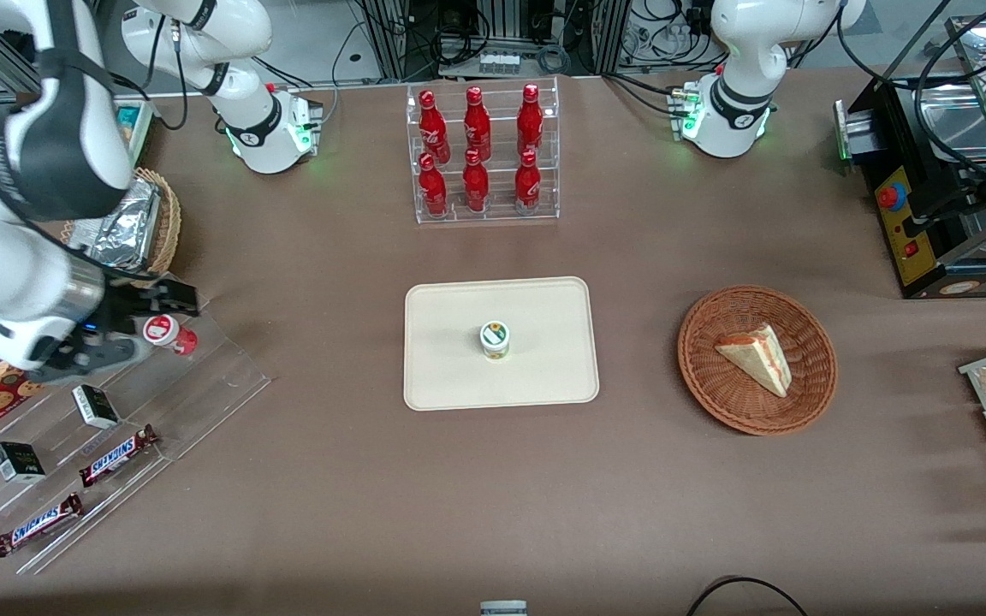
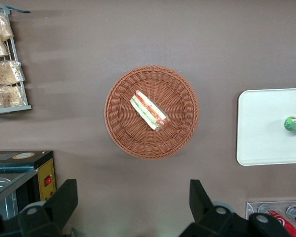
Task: Place green gum on tray
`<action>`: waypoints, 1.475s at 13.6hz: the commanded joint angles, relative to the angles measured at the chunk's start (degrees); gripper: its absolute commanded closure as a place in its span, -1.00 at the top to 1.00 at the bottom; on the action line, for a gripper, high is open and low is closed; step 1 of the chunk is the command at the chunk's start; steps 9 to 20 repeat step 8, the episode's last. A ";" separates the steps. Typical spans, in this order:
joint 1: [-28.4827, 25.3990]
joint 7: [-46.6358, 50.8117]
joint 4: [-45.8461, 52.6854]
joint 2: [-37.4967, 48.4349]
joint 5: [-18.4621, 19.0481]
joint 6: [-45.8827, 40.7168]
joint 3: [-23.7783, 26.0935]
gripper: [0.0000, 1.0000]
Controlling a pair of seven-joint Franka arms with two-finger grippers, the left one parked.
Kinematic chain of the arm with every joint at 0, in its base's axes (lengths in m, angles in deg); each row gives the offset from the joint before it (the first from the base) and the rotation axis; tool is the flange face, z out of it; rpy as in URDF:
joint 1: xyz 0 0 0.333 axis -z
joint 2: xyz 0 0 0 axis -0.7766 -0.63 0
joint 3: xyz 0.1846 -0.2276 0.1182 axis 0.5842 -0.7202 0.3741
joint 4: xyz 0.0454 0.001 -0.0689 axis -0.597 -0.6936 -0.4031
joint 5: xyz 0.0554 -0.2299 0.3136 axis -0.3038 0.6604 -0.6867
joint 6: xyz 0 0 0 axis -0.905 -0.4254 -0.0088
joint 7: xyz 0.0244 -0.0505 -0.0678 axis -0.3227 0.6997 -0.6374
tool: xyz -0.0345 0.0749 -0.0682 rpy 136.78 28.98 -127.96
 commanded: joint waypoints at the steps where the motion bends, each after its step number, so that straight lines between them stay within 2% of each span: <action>1: 3.04 -0.10 -4.79 4.92 1.25 2.46 1.47 1.00; 5: 6.30 1.39 -5.68 8.44 1.52 -1.83 2.53 1.00; 8: 7.45 6.31 -5.33 10.47 1.70 -6.41 2.62 1.00; 20: 7.45 6.31 -5.33 10.47 1.70 -6.41 2.62 1.00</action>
